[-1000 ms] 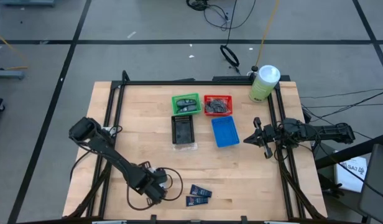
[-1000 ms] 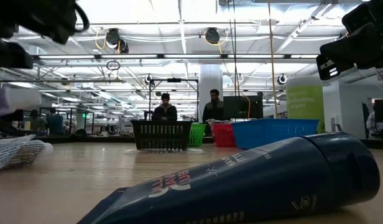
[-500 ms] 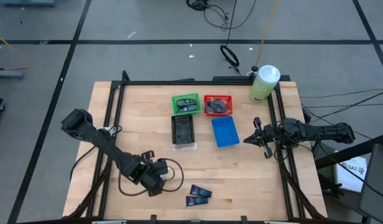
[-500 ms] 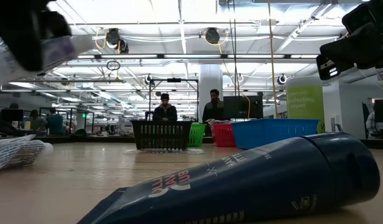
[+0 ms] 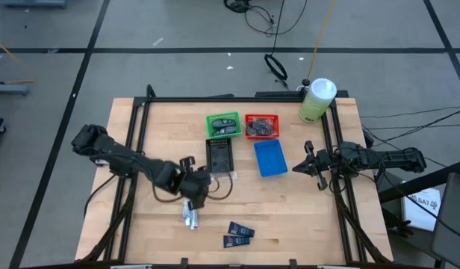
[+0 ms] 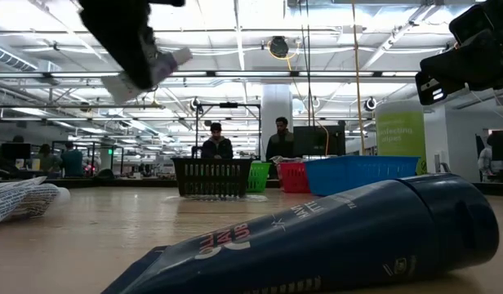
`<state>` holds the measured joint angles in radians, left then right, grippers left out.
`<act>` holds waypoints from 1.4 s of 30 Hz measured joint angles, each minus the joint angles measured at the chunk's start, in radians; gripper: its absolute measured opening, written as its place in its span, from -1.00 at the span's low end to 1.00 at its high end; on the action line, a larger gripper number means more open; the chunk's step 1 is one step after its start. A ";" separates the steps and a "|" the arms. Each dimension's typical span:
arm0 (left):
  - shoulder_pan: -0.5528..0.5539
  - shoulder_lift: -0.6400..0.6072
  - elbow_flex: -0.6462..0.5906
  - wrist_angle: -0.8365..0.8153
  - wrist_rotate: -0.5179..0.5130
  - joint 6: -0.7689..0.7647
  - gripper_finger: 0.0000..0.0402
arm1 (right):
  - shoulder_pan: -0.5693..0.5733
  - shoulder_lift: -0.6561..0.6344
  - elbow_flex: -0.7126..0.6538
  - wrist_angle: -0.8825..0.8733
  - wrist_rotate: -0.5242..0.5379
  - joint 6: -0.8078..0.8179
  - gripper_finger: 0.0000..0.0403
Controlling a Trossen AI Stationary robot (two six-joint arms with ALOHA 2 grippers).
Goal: Pick & Place Travel size toiletries
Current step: Put the top white toothpaste into the black bin
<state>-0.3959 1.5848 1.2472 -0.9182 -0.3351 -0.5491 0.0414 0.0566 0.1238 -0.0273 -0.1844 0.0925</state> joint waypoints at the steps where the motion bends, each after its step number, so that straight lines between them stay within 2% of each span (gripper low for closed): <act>1: 0.018 0.000 0.000 0.003 -0.007 0.020 -0.86 | 0.000 0.000 0.000 0.000 0.000 0.000 -0.98; 4: 0.076 0.002 0.000 0.019 -0.007 0.084 -0.88 | 0.000 0.000 0.000 0.000 0.000 0.000 -0.98; 10: 0.194 0.002 0.000 0.152 -0.007 0.205 -0.95 | 0.000 0.000 0.000 0.000 0.000 0.000 -0.98; 15: 0.278 0.002 0.000 0.256 -0.007 0.264 -0.86 | 0.000 0.000 0.000 0.000 0.000 0.000 -0.98; 20: 0.346 0.002 0.000 0.274 -0.007 0.252 -0.79 | 0.000 0.000 0.000 0.000 0.000 0.000 -0.98; 26: 0.397 0.007 0.000 0.273 -0.004 0.125 -0.88 | 0.000 0.000 0.000 0.000 0.000 0.000 -0.98; 32: 0.411 0.007 0.000 0.273 0.027 0.043 -0.94 | 0.000 0.000 0.000 0.000 0.000 0.000 -0.98; 42: 0.411 0.053 0.000 0.281 0.019 -0.015 -0.80 | 0.000 0.000 0.000 0.000 0.000 0.000 -0.98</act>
<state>0.0147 1.6380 1.2469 -0.6370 -0.3157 -0.5640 0.0412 0.0566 0.1238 -0.0275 -0.1844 0.0925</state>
